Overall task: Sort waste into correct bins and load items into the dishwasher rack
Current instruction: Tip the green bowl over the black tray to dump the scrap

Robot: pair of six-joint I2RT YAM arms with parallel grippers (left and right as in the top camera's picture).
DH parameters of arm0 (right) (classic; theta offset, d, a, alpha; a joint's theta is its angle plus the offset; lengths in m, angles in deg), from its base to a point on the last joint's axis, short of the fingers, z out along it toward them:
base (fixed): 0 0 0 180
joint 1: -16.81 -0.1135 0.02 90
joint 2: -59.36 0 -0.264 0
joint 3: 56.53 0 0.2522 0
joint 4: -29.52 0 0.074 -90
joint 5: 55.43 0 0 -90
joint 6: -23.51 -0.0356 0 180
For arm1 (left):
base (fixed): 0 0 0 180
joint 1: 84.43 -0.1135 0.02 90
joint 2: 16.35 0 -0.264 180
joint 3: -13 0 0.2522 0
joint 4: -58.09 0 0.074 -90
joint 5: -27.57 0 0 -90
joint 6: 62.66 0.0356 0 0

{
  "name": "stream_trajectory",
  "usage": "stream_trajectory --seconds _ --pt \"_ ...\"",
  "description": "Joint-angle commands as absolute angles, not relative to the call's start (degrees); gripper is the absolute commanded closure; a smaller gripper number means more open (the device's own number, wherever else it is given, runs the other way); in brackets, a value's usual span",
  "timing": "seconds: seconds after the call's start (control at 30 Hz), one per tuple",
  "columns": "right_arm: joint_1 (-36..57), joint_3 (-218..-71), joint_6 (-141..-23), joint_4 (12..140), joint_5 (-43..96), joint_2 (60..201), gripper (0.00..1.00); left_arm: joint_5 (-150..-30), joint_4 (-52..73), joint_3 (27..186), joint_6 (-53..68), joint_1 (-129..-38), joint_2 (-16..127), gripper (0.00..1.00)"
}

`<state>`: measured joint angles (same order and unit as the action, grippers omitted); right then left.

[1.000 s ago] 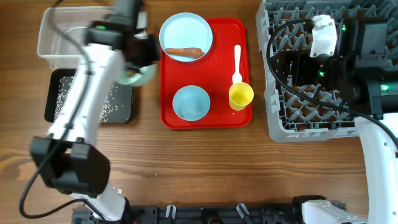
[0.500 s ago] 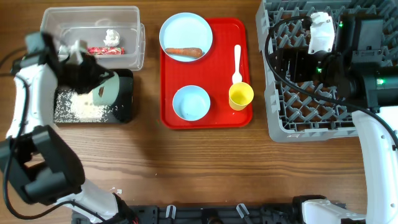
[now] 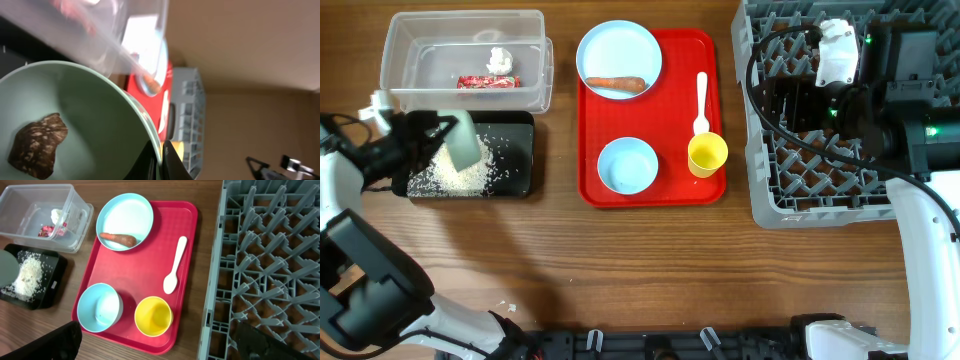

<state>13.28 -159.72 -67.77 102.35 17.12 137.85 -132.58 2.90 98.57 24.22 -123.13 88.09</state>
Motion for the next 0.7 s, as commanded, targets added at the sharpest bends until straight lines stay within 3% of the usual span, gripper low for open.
stream_trajectory --seconds 0.0,0.23,0.37,0.67 --pt "13.46 -160.55 -68.22 102.04 17.97 138.01 0.0 -141.45 4.04 98.31 23.44 -126.36 89.01 0.96" --pt "13.46 -160.55 -68.2 102.04 17.97 138.01 0.0 -143.18 4.1 98.31 19.83 -128.59 94.73 0.96" --pt "13.46 -160.55 -68.18 102.04 17.97 138.03 0.0 -151.07 4.3 98.31 18.91 -128.59 97.73 0.96" --pt "13.46 -160.55 -68.22 102.04 17.97 138.03 0.0 -150.92 4.32 98.46 17.64 -127.3 96.68 0.96"
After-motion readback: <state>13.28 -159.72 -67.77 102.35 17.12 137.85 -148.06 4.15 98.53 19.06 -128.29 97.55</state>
